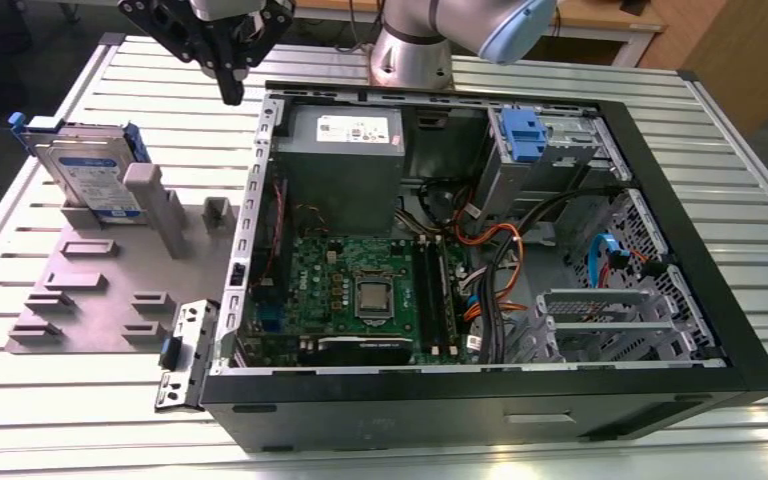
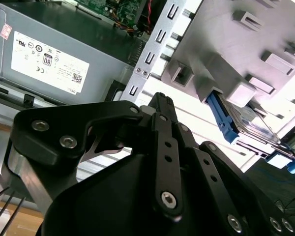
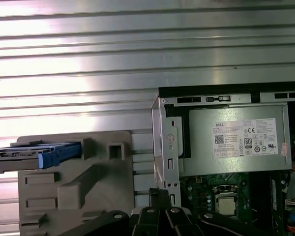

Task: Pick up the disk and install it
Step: 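Reach for the disk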

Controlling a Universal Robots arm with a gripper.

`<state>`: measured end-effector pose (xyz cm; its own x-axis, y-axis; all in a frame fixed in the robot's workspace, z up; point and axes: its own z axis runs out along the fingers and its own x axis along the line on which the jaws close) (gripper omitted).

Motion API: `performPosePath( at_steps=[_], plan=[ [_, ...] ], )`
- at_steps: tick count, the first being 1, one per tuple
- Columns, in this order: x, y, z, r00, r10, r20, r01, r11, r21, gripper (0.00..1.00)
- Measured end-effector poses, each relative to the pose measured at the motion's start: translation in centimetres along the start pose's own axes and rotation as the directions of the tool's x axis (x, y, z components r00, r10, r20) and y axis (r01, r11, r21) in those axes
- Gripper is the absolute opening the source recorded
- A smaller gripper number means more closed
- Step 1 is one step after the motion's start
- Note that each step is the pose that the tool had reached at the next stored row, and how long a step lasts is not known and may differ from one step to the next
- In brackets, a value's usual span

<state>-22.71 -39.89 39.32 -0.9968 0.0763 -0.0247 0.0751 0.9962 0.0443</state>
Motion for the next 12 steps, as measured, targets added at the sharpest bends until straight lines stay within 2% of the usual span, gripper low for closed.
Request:
performPosePath(
  at_steps=[12],
  plan=[
    [1.47,-0.11,-0.03,1.0000,0.000,0.0003,0.000,1.0000,-0.0001,0.11]
  ],
)
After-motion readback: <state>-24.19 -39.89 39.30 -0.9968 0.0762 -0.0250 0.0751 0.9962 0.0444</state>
